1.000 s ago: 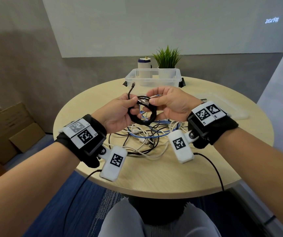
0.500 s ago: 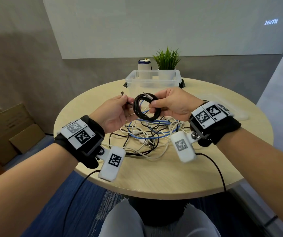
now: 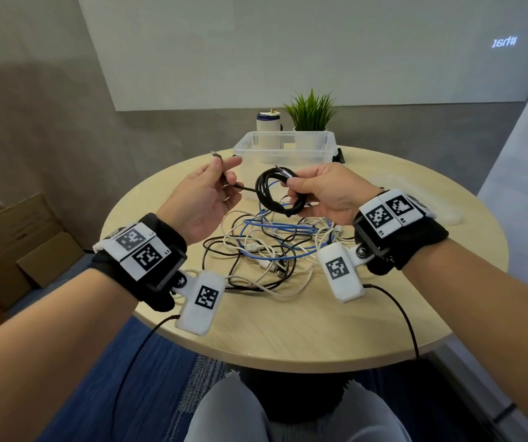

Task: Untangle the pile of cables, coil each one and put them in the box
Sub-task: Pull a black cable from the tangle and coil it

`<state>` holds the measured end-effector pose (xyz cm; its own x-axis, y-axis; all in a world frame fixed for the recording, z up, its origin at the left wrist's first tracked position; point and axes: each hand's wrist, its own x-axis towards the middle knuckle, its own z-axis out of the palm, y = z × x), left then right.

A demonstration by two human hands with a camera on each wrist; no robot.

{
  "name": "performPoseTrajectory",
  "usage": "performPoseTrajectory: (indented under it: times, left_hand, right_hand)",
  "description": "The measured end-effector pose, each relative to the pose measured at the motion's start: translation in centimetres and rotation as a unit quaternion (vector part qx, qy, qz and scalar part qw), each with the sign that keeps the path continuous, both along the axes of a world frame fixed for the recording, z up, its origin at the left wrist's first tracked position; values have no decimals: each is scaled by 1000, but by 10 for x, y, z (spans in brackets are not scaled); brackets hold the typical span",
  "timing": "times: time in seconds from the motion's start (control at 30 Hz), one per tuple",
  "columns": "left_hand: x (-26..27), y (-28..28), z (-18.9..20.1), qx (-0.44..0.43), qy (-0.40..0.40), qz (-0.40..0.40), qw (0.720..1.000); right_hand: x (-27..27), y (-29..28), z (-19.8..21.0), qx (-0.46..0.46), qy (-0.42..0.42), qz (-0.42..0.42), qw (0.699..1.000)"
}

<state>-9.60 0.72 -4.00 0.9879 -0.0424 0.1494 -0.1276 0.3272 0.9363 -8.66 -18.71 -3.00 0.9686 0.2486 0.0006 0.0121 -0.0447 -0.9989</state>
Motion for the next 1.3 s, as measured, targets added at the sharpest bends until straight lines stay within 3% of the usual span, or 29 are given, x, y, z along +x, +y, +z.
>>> performPoseTrajectory:
  times: [0.2,0.4,0.5,0.67,0.9,1.0,1.13,1.3]
  left_hand:
    - [-9,1,0,214,-102,8,972]
    - [-17,0,1,445,-130,-13,886]
    - [-17,-4,4,490,-131,29,861]
    - [-16,-7,5,466,-150,93,867]
    - [-18,-4,9,596,-192,111,771]
    - [-18,-5,10,622,-184,126,750]
    - [-15,-7,4,622,-168,155,749]
    - [-13,-8,1,542,-134,141,817]
  right_hand:
    - [6,6,-5,-41,-12,-58,997]
    - [11,11,-12,-119,-59,-87,987]
    - [12,11,-14,-134,-66,-90,985]
    - [12,13,-14,-143,-67,-88,983]
    - [9,17,-13,-114,-44,-70,990]
    - [7,19,-14,-118,-39,-48,991]
    - [3,19,-11,-141,-62,-16,988]
    - [-5,18,-9,-120,-92,43,988]
